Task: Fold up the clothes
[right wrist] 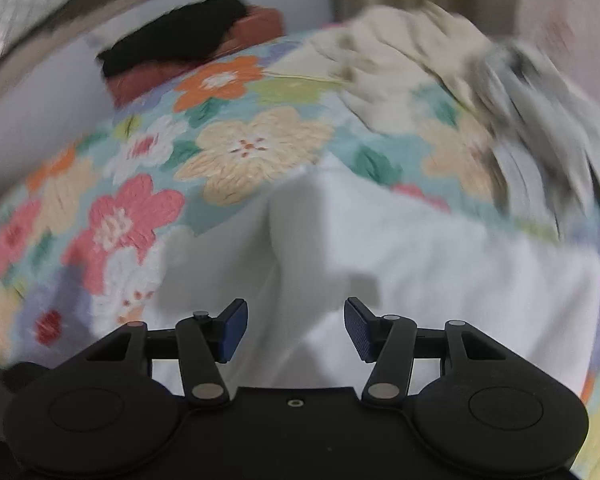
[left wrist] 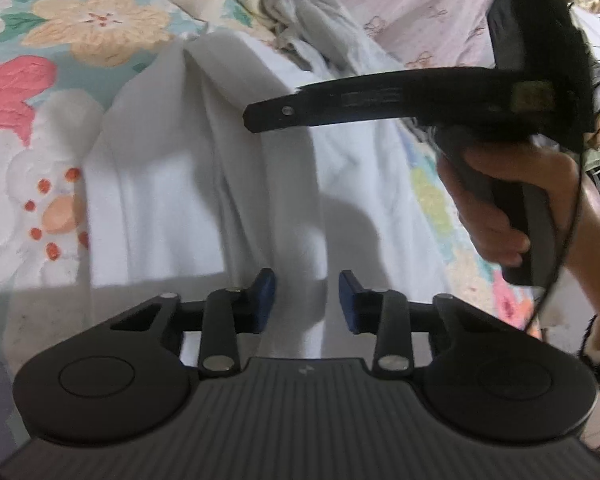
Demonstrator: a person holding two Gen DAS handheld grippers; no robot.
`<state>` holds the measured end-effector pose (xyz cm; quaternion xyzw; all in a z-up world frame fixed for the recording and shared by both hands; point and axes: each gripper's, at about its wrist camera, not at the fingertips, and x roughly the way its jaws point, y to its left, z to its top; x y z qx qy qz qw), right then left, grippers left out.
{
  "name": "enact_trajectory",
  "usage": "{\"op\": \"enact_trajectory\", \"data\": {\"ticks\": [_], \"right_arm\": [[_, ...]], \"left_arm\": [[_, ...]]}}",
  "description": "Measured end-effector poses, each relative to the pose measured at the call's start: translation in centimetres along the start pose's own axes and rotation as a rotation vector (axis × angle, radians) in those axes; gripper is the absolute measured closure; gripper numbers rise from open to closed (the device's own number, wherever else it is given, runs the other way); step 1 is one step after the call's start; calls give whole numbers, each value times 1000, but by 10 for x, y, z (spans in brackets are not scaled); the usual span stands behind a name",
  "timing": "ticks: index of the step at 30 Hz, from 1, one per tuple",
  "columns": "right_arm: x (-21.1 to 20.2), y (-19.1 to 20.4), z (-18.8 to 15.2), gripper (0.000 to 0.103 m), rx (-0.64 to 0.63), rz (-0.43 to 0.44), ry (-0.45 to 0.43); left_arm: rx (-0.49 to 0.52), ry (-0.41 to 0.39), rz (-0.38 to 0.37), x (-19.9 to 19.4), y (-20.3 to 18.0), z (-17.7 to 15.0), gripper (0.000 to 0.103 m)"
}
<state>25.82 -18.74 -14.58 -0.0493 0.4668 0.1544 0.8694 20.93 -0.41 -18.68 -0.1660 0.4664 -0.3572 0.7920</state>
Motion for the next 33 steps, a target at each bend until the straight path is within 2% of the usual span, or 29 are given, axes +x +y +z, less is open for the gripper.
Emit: {"op": "enact_trajectory", "data": {"ticks": [1,2,3,6,7,9,10,12,14,15,16,17,18,19,21,23,25,27,30,33], "right_arm": [[5,2,2,98,-23,-31,6],[9,4,4,96,-44,-61,12],[7,1,3,96,-24,-56,-10],[-16,-11,-8,96,63,27,-136],[-24,-16,-12,96,93,69,-181],[-42,-33,-20,96,211,227,-283],[-47,-39,-24,96,263,300,-322],[-47,-41,-24,96,300,365,-354],[-33,-35,-16,94,293,330,-342],[-25,-32,-11,89,289,309,-335],[-16,-29,-5,75,294,285,-293],[-6,-27,1,69,302,260,-246],[-6,-26,0,67,311,250,-238],[-8,-25,-2,66,320,243,-237],[-15,-27,-9,60,335,234,-238],[-28,-33,-21,57,343,231,-244],[-39,-42,-34,56,340,175,-240],[-52,-56,-49,55,343,105,-241],[-62,-88,-67,55,382,-2,-227],[-69,-119,-80,54,450,-58,-221]], "left_arm": [[-7,-9,12,-2,1,1,85],[-16,-20,21,-4,3,1,88],[-25,-33,29,-7,4,1,96],[-31,-91,10,-24,5,-4,98],[-33,-128,-2,-33,3,-8,98],[-49,-178,-7,-50,3,-17,98],[-44,-199,8,-58,1,-19,98],[-9,-243,75,-66,-4,-20,98],[-19,-256,193,-64,-3,-18,93],[-44,-236,266,-61,1,-17,90],[-67,-213,334,-57,6,-18,82],[-90,-182,379,-55,14,-19,79],[-114,-148,410,-53,23,-19,70],[-141,-126,406,-54,30,-20,67],[-174,-124,333,-64,37,-21,66],[-167,-140,274,-70,33,-17,60],[-158,-134,243,-69,28,-15,52],[-136,-127,245,-66,23,-14,51],[-106,-154,297,-58,20,1,51],[-106,-204,252,-62,33,27,51]]}}
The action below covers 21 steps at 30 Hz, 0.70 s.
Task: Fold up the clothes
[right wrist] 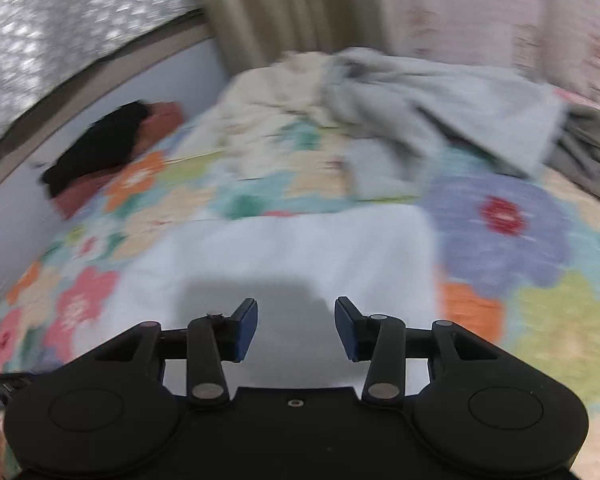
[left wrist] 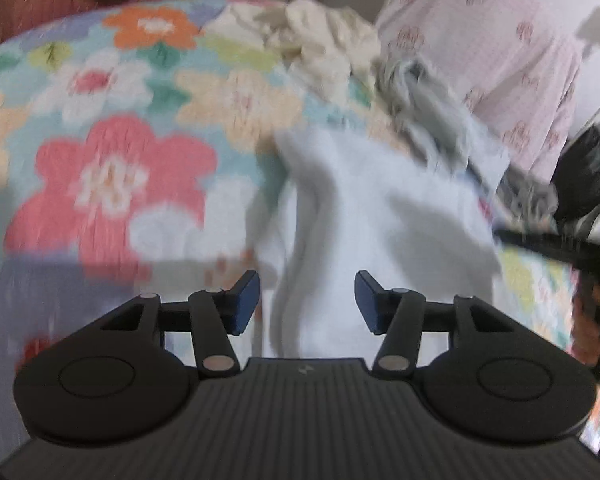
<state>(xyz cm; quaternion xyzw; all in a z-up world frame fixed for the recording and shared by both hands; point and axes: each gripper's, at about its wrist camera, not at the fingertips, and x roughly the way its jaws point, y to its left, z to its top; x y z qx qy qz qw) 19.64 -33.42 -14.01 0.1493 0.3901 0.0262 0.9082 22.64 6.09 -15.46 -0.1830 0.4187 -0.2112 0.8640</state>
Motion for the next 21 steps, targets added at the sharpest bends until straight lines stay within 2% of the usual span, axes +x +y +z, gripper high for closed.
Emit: {"op": "enact_trajectory", "data": {"ticks": [2,5,11,12,13,14,15,16,17,21], "right_arm": [[-2,-19,4,49,39,-17,-5],[5,-39,13,48,72,-9,-7],[47,-64,27,43,102,-9,45],[53,-68,27,40,116,-11,51],[60,-72,26,40,130,-14,56],[67,-76,26,40,144,-10,58],[71,-77,24,46,144,6,53],[67,-75,24,84,126,18,18],[61,-73,24,95,105,29,-22],[38,-66,25,96,30,61,-168]], "left_arm": [[-17,4,-93,12,17,23,51],[-17,46,-104,42,37,49,51],[-101,69,-224,90,61,59,43],[-107,54,-244,95,61,59,45],[-109,32,-267,99,59,59,50],[-100,14,-280,101,56,58,63],[-72,-10,-269,100,48,58,95],[-36,-41,-245,96,39,58,94],[-3,-78,-234,89,30,59,94],[73,-218,-239,58,4,67,93]]}}
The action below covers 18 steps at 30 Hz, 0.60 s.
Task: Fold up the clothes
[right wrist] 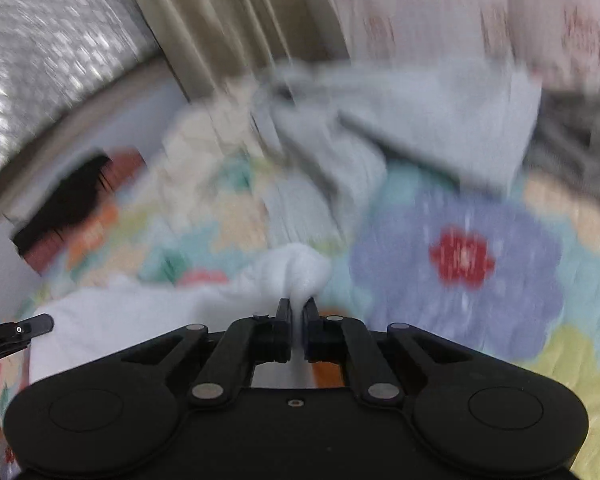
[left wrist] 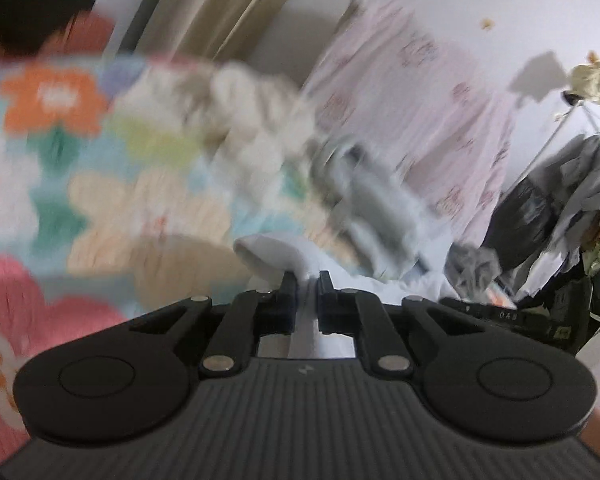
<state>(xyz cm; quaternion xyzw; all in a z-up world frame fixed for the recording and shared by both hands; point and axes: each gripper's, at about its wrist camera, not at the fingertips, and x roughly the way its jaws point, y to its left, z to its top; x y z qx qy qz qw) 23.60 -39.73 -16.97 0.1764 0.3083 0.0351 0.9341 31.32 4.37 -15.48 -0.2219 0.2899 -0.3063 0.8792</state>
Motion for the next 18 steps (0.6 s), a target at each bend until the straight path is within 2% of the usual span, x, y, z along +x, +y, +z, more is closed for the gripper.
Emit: {"op": "enact_trajectory", "data": {"ticks": [2,3,5,6,7,8,9,10,12,13,17,18], "right_arm": [[-8,0,2,97,-29,-4,-33],[-6,-2,2,97,-42,-9,-19],[7,-7,1,96,-48,-41,68],[10,-9,-1,92,-39,-58,106],[13,-11,-3,87,-30,-75,142],[8,-13,-4,86,4,-88,146],[1,-15,-5,81,41,-100,146],[-6,-16,-6,61,79,-112,145],[-27,-20,-9,42,166,-113,134],[-39,-21,-13,43,198,-83,123],[-77,-17,-43,43,238,34,150],[-83,-14,-52,43,219,44,161]], "left_arm": [[9,-8,42,4,5,-2,87],[20,25,109,12,11,-7,85],[37,124,243,30,26,-20,88],[38,164,275,35,32,-24,88],[29,176,284,36,35,-26,87],[14,165,276,33,36,-25,85],[9,151,268,29,33,-23,82],[12,141,264,24,28,-20,77],[18,121,255,14,19,-16,68],[28,122,258,10,15,-16,64],[46,189,277,-17,-5,-27,61],[34,204,279,-25,-9,-30,55]]}}
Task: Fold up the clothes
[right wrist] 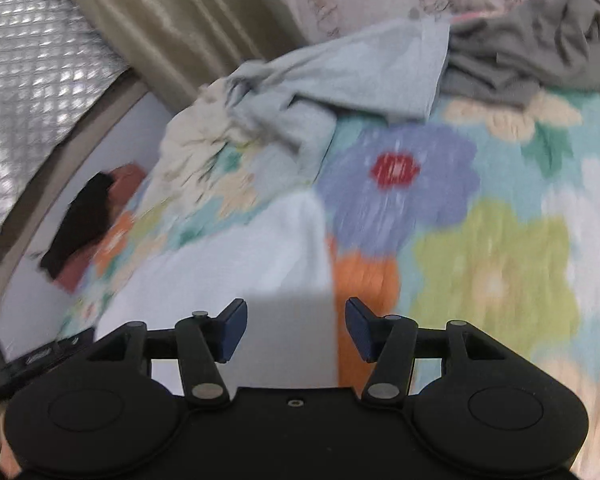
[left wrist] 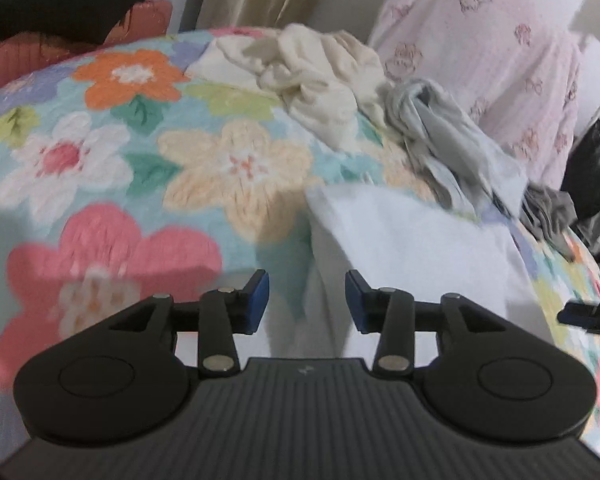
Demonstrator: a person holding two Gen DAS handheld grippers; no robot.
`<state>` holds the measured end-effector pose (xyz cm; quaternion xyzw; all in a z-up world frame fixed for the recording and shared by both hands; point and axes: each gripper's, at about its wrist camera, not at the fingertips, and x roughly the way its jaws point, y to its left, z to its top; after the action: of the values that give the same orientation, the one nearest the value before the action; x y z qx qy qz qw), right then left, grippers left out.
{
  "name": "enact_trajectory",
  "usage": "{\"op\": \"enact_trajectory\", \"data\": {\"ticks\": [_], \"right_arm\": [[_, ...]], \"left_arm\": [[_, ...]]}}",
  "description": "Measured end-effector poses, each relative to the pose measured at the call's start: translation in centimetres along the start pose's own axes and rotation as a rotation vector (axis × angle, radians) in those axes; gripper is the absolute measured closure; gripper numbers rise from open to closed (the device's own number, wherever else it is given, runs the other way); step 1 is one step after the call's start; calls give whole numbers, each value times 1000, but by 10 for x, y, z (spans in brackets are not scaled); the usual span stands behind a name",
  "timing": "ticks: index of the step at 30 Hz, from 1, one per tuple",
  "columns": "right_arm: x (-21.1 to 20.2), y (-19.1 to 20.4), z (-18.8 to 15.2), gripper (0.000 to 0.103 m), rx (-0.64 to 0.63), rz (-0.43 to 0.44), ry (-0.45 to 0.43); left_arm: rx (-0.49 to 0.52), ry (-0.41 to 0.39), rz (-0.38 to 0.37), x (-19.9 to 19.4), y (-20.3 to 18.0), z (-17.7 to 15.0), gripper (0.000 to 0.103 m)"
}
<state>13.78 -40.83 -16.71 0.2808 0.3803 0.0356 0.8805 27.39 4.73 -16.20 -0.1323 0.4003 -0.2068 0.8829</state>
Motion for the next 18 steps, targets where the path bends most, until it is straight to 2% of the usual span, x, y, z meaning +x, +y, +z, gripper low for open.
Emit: {"op": "enact_trajectory", "data": {"ticks": [2,4,6,8,10,14,15,16,18], "right_arm": [[-5,6,-26,43,-64,-18,44],[-4,19,-48,43,-192,-109,98],[-4,33,-71,43,-334,-194,139],[-7,40,-91,43,-400,-225,159],[-16,41,-105,42,-406,-211,166],[-42,28,-132,40,-307,-167,163],[-51,22,-139,40,-272,-151,157],[-57,15,-145,40,-227,-128,154],[-67,3,-155,40,-131,-66,161]], "left_arm": [[-20,16,-6,-16,-4,-7,50],[-6,16,-1,-27,-10,-21,40],[47,55,42,-30,-19,-37,40],[67,115,75,-27,-23,-53,40],[30,181,81,-24,-19,-65,40],[-39,269,114,-33,-11,-90,39],[-47,287,109,-38,-10,-97,35],[-61,313,81,-43,-9,-103,29],[-116,363,13,-53,-5,-117,26]]}}
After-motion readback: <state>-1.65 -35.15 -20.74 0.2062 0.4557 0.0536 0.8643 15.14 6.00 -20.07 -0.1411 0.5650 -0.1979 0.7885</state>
